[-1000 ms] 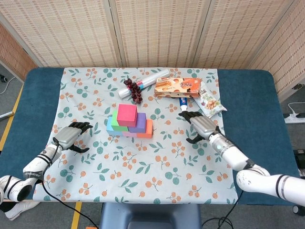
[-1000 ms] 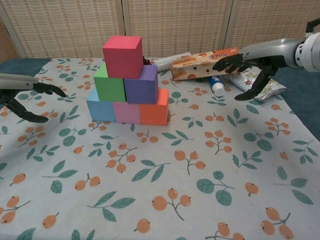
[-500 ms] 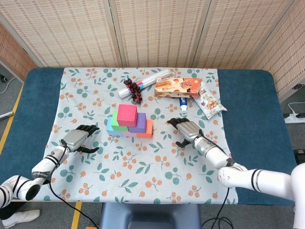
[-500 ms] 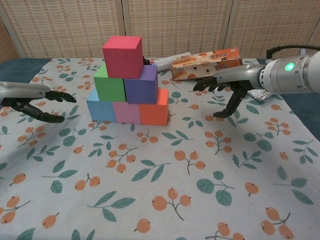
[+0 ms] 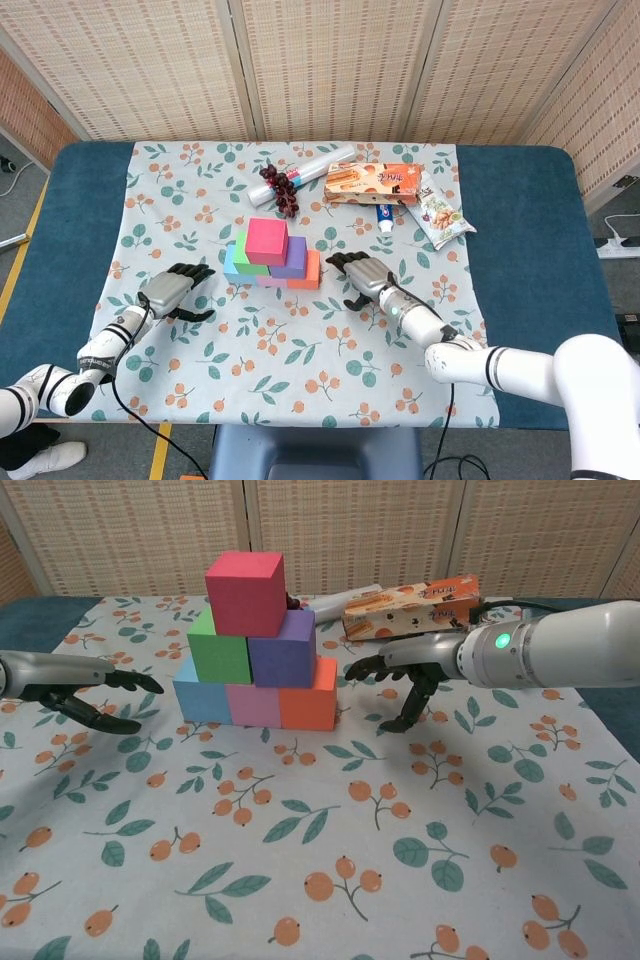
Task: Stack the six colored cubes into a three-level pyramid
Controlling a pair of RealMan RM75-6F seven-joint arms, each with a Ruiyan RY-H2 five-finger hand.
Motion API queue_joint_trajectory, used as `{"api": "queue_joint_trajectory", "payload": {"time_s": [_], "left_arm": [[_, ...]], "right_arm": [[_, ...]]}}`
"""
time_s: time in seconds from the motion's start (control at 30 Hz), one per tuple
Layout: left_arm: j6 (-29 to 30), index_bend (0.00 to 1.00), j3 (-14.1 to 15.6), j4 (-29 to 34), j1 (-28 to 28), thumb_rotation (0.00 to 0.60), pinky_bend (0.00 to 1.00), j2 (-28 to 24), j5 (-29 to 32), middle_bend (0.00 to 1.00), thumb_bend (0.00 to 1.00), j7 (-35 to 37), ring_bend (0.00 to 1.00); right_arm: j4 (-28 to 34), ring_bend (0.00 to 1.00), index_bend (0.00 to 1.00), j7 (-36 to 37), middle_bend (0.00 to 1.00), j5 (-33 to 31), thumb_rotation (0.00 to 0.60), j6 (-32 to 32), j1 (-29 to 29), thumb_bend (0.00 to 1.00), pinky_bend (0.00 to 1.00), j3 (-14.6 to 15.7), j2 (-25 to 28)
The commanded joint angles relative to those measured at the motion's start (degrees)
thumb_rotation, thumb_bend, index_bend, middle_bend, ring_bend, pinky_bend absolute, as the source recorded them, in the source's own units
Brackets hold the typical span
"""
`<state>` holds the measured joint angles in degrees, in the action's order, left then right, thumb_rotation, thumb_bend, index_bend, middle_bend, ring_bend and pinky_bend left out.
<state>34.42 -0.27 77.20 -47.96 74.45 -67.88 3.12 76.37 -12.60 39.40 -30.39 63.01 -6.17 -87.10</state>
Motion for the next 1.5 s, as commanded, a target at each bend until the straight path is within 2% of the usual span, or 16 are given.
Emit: {"api": "queue_joint_trajectory", "payload": {"time_s": [0.03,0.57,0.83,0.97,1.23,1.37,1.5], "left_arm": [[-0.2,0.03,-0.1,-0.2,0.0,0.197,0.0,0.2,0.0,0.0,0.28,-0.2,0.0],[-1.6,0.03,-1.1,-1.0,-0.4,0.197,0.0,1.3,-0.7,0.0,0.28,-1.0,0.0],[-1.5,0.03,-1.4,-1.1,-0.4,0.198,0.0,1.5,-0.6,0.0,0.28,-1.6,0.0],[-0.9,0.03,-1.4,-0.2,0.2,0.197,0.0,0.4,-0.6,0.0,0.28,-1.4,0.0],[3.9,0.03,-2.0,4.8,2.9,0.198,0.0,-4.4,-3.4,0.0,0.29,0.8,0.0],[5.8,0.03,-2.5,6.9,3.5,0.195,0.0,-5.6,-4.9,0.0,0.28,1.5,0.0],[5.8,0.03,-2.6,8.0,3.1,0.199,0.0,-5.8,-6.1,0.0,0.29,1.2,0.0]], "right_arm": [[-0.8,0.0,0.0,0.4,0.0,-0.1,0.6,0.4,0.5,0.31,0.0,0.0,-0.7],[-4.6,0.0,0.0,2.3,0.0,0.9,0.6,1.0,1.6,0.31,0.0,-0.4,-3.3],[-4.0,0.0,0.0,2.2,0.0,1.1,0.6,0.5,1.4,0.31,0.0,0.2,-2.5],[-1.2,0.0,0.0,1.9,0.0,0.9,0.6,-0.3,0.9,0.31,0.0,0.8,0.0],[9.9,0.0,0.0,1.8,0.0,1.1,0.6,-3.9,-0.4,0.31,0.0,0.4,8.8],[12.1,0.0,0.0,2.1,0.0,1.0,0.6,-4.4,-0.1,0.31,0.0,-0.4,10.1],[11.7,0.0,0.0,2.0,0.0,0.4,0.6,-3.9,0.9,0.31,0.0,-0.6,9.2]]}}
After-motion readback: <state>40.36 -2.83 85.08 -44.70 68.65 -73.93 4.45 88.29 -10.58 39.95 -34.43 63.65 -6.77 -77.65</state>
